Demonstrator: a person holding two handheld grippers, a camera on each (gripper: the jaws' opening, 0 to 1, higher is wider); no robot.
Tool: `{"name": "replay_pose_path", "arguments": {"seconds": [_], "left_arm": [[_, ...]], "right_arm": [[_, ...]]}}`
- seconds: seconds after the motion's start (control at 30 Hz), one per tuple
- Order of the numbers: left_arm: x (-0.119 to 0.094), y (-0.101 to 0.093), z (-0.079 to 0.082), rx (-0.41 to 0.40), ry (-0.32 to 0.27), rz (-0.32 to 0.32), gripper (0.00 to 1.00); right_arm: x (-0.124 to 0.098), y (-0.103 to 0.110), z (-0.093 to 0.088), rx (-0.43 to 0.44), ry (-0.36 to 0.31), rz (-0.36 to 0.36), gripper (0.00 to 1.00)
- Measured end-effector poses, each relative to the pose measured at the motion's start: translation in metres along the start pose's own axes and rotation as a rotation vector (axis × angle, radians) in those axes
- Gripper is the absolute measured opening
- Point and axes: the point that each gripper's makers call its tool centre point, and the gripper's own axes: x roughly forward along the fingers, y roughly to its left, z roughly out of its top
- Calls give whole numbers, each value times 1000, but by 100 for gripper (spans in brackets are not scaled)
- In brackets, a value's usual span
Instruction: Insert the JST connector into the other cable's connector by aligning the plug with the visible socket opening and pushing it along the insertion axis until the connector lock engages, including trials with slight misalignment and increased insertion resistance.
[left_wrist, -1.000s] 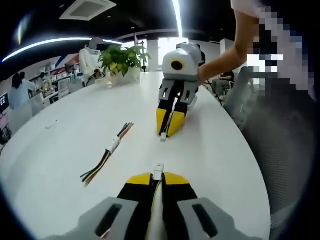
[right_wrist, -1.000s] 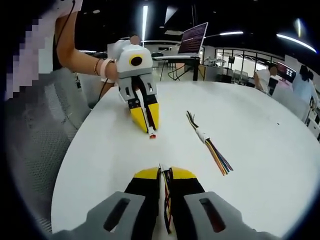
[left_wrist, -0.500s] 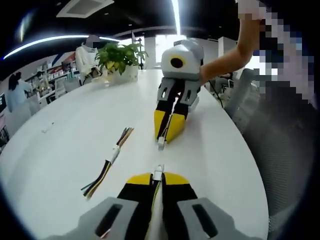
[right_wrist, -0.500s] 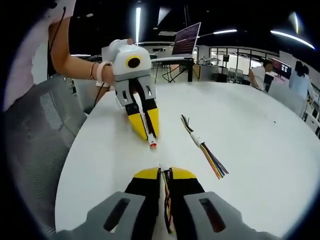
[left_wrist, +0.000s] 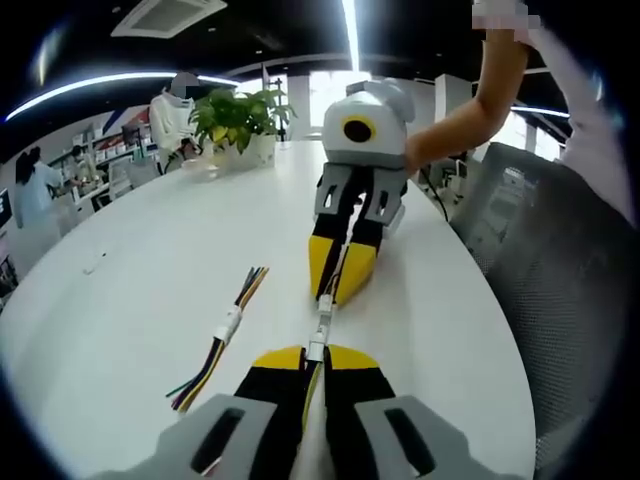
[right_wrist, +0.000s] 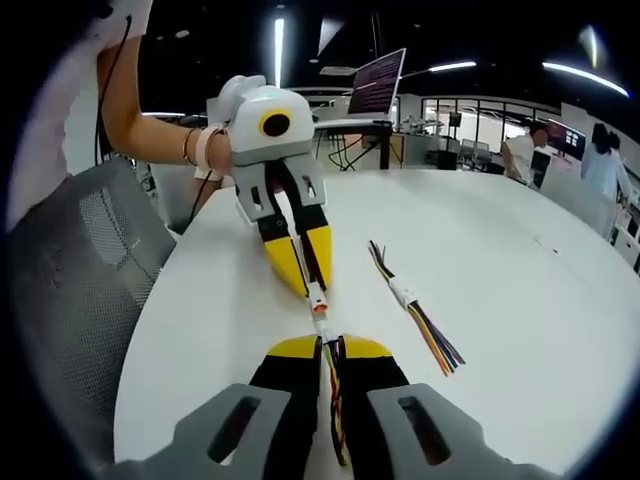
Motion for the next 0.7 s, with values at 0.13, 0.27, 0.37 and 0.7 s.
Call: {"name": "replay_pose_path", "arguments": {"seconds": [0.13, 0.27, 0.37, 0.7], "left_arm": [[2, 1, 2, 6, -7, 1, 1], [3, 1, 4, 7, -10, -3, 1], [5, 0, 4, 12, -5, -12, 1], [6, 2, 6, 12, -6, -9, 1]], "right_arm": [[2, 1, 1, 0, -1, 4, 2], [3, 0, 2, -5, -3, 4, 2], [3, -2, 2, -5, -5, 1, 2], [3, -5, 1, 7, -1, -7, 3]]}}
